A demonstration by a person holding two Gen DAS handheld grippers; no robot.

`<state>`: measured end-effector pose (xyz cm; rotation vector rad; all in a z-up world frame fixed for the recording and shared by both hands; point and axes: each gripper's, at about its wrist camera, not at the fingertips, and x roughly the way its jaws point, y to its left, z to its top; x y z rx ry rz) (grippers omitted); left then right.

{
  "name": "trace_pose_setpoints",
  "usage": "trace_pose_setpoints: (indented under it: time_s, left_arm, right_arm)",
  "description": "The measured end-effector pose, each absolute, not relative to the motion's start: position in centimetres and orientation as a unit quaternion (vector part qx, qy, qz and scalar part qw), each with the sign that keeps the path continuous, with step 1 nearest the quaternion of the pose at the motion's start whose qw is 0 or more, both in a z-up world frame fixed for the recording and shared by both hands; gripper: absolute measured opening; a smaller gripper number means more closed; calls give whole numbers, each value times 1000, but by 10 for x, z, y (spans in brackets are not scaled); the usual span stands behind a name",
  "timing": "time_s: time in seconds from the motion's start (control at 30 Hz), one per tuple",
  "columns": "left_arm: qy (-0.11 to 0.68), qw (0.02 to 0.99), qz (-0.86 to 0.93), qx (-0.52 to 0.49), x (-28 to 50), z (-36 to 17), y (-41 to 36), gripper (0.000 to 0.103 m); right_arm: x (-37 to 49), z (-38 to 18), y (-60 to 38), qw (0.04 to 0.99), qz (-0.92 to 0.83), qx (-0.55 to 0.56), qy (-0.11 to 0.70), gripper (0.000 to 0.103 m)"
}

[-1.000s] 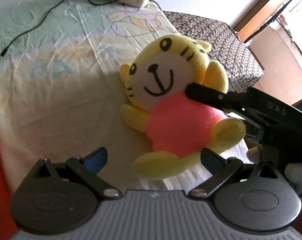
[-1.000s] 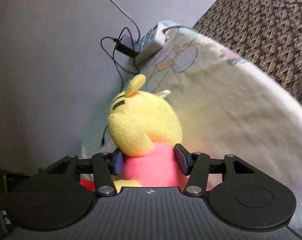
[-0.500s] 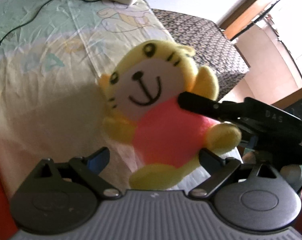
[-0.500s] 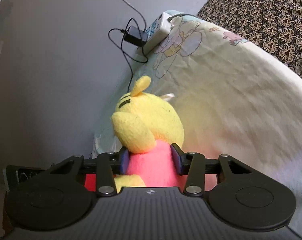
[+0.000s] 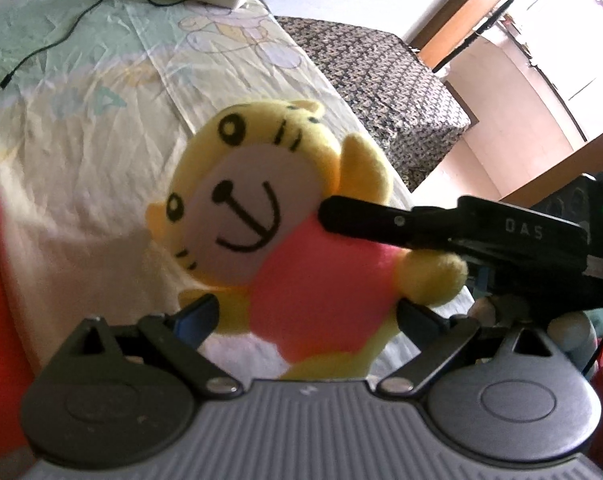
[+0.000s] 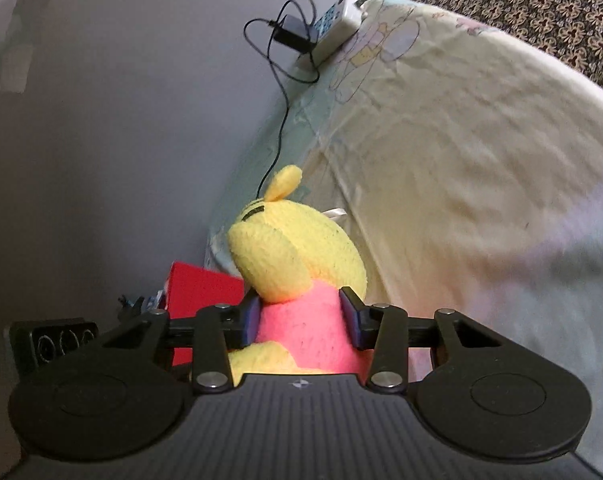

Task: Organize objects
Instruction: 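Lift the tiger plush with the right tool and carry it over the box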

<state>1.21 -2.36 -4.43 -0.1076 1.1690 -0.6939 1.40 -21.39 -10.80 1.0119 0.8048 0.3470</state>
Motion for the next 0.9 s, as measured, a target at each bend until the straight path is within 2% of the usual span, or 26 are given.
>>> trace_pose_setpoints:
  time_s: [0.47, 0.67, 0.9]
  left_arm:
    - [446, 838, -313, -24, -37, 11, 3, 96]
    - [389, 873, -293, -19, -45, 42, 37, 96]
    - [358, 896, -260, -25, -45, 61, 102, 97]
  right_arm:
    - [-3, -65, -187, 786, 230, 477, 318, 43]
    - [9, -35, -160, 791, 268, 471, 283, 43]
    - [36, -16, -106, 785, 309, 462, 273, 43]
